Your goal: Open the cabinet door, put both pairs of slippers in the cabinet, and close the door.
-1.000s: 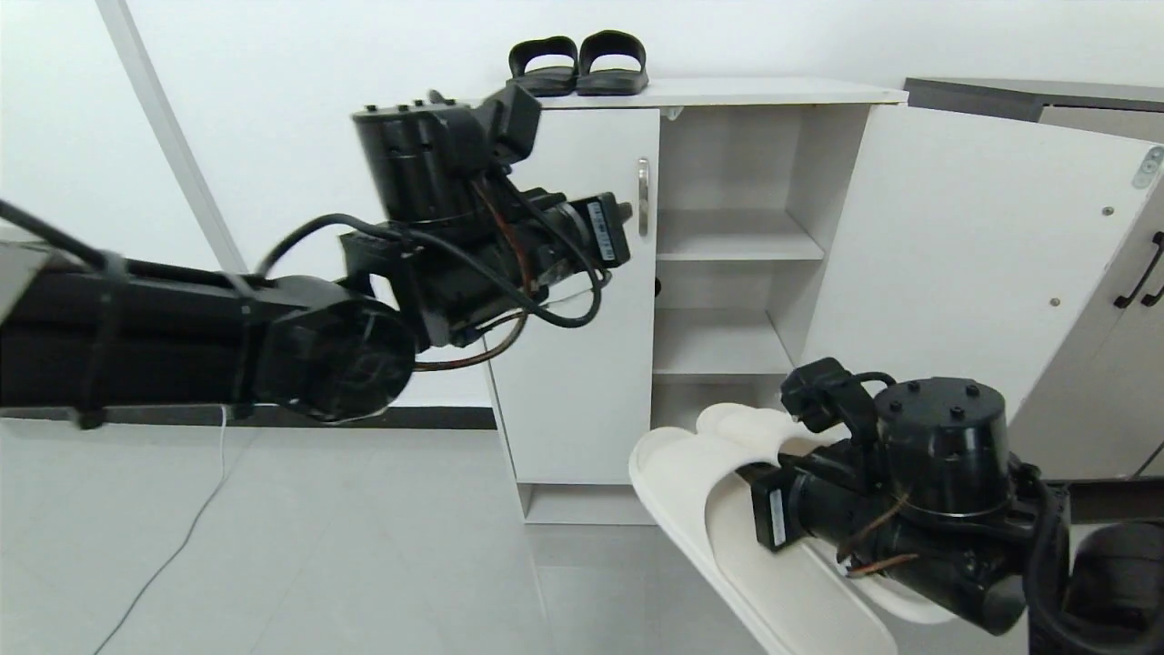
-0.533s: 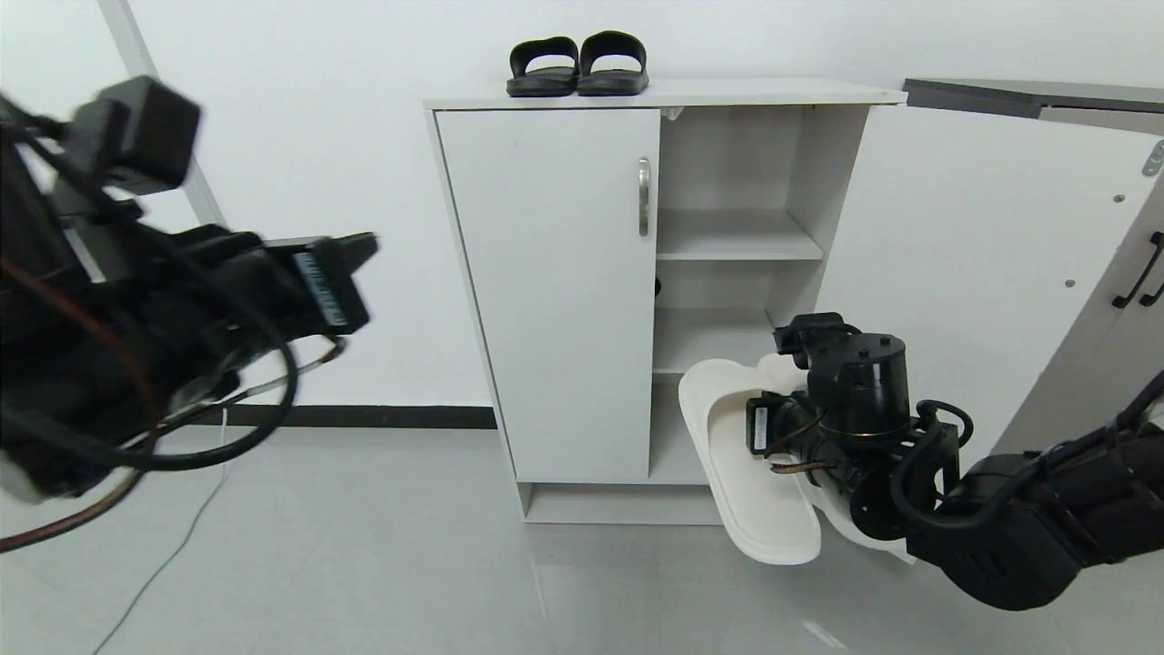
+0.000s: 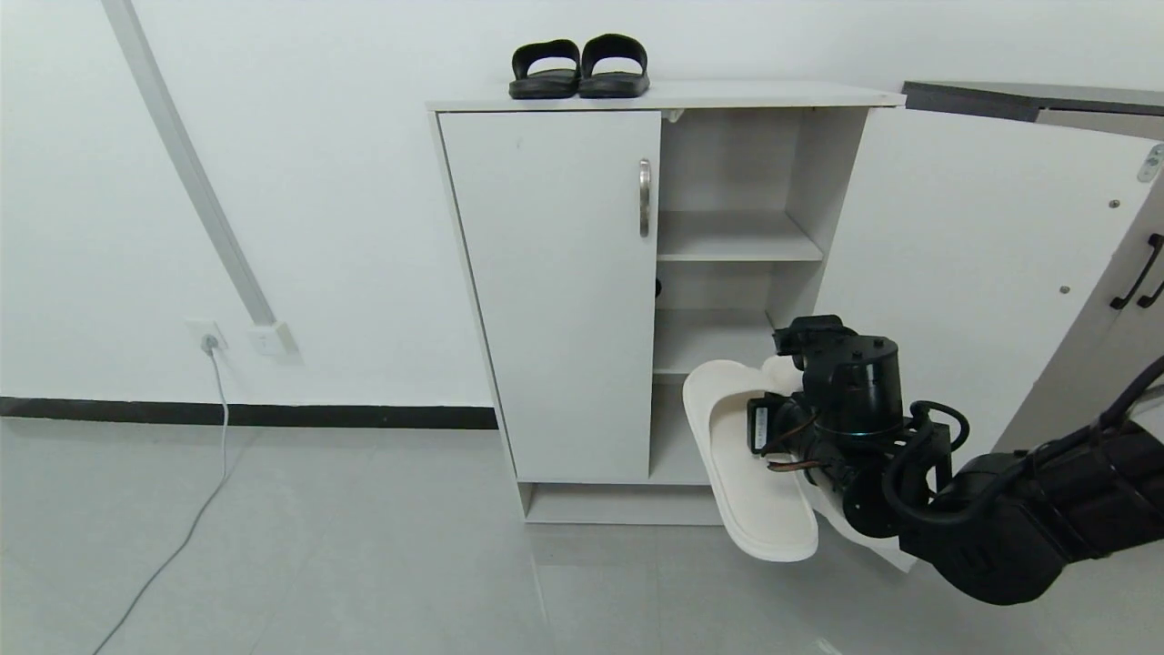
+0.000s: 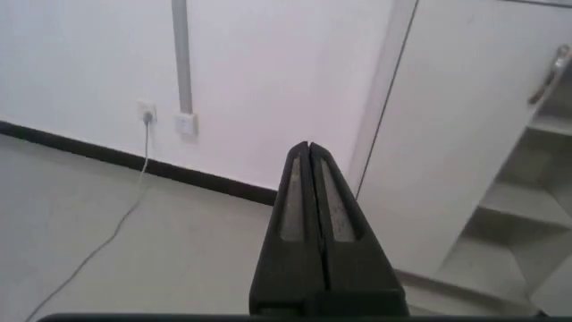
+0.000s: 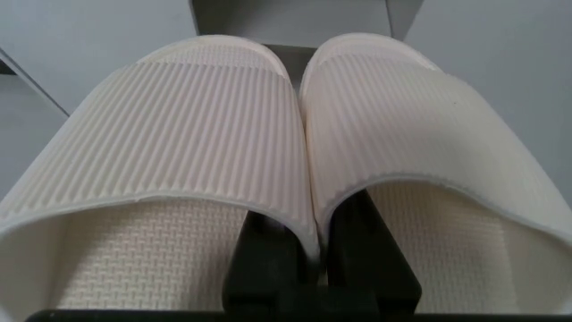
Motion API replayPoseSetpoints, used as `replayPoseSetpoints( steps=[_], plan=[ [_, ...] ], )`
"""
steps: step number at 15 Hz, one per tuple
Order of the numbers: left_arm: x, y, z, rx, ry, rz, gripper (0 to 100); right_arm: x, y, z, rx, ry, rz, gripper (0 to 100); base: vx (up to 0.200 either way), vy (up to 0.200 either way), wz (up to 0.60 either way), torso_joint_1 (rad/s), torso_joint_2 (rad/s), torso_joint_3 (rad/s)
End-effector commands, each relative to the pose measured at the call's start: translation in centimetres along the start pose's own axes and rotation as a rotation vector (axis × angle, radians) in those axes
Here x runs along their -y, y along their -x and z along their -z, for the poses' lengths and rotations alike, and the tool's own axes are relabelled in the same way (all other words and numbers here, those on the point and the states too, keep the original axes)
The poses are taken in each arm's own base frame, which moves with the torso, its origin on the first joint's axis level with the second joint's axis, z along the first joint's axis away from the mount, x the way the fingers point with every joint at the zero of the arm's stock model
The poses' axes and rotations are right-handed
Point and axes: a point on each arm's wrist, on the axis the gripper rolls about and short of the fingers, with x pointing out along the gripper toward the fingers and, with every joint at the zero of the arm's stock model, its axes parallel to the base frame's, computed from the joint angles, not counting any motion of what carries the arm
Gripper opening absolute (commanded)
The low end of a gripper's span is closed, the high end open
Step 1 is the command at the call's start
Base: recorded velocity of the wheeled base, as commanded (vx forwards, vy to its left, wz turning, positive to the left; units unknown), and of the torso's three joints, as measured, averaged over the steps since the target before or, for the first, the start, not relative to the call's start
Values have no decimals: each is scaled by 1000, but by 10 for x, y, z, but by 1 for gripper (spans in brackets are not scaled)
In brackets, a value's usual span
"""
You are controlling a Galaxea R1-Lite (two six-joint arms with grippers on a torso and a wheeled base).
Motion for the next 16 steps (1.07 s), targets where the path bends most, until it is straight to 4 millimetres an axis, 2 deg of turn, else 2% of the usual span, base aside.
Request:
replayPoseSetpoints(
  steps=[1,5,9,16],
  plan=[
    [-14,47,70,11,-19,52,0,0,0,0,-1,1,1,0,0,0,0,0,0,0],
    [-13,38,116,-47,-39,157,0,2,4,-1,15,-4,-3,0,0,0,0,0,0,0],
    [-9,38,122,-81,-80,326,0,1,3,0,14,-8,-20,0,0,0,0,0,0,0],
    [-9,38,122,-81,-70,342,0,-8,-8,1,72,-22,-29,0,0,0,0,0,0,0]
  ],
)
